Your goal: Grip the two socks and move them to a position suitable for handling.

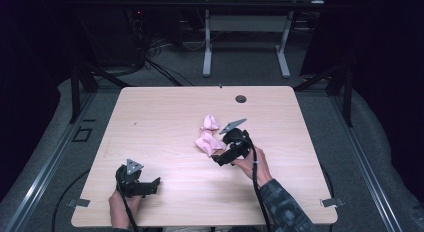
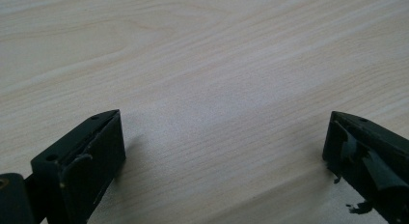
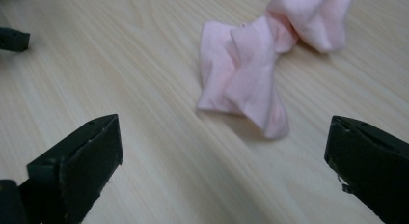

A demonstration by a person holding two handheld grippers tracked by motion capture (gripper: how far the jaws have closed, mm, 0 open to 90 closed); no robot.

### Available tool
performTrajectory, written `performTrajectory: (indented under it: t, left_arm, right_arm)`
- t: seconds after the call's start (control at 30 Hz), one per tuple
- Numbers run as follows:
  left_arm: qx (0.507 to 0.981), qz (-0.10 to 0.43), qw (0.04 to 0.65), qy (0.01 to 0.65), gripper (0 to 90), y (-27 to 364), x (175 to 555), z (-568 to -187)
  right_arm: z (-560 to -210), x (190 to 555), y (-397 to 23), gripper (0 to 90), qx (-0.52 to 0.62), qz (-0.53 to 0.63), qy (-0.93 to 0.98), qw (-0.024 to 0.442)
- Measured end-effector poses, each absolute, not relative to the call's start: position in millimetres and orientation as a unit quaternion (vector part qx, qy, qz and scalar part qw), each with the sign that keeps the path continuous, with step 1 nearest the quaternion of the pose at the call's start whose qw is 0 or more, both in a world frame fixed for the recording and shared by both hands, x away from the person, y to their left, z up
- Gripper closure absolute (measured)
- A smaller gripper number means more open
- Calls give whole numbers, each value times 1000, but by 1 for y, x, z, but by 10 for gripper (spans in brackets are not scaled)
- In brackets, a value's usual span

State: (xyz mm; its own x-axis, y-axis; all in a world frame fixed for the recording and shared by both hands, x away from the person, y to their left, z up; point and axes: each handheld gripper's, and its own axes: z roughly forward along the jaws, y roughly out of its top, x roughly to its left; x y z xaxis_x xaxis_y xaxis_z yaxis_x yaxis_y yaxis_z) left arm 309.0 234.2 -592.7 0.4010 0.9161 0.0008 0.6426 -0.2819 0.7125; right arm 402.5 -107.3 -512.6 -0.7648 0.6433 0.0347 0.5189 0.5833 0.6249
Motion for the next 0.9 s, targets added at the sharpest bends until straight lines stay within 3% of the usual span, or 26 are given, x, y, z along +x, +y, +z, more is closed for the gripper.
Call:
performTrajectory:
  t: [0.07, 0.13, 0.23, 0.4, 0.47, 0.53, 0.6, 0.73, 0.9]
  left_arm:
    - [772, 212, 323, 505, 9, 234, 309, -593]
    - [772, 211, 323, 505, 10, 234, 309, -593]
    - [772, 211, 325, 505, 11, 234, 309, -593]
    - [772, 211, 324, 505, 14, 234, 309, -593]
    - [772, 211, 324, 505, 14, 234, 309, -593]
    - [772, 212, 324, 504, 15, 234, 309, -593]
    - [772, 212, 324, 504, 15, 234, 309, -593]
    - [772, 212, 324, 504, 15, 234, 309, -593]
    - [773, 212, 324, 503, 16, 234, 309, -593]
  right_arm:
    - [-516, 411, -95, 45, 323, 311, 888, 105]
    - [-522, 425, -79, 153, 318, 305, 891, 106]
    - [-531, 433, -70, 171, 322, 297, 893, 104]
    - [-551, 444, -57, 295, 336, 264, 897, 112]
    - [-558, 444, -54, 406, 341, 255, 896, 125]
    - [-558, 444, -54, 432, 340, 249, 897, 130]
    - [-557, 444, -57, 581, 339, 249, 898, 133]
    - [-558, 447, -67, 750, 354, 276, 886, 114]
    - [-548, 441, -78, 765, 358, 299, 878, 111]
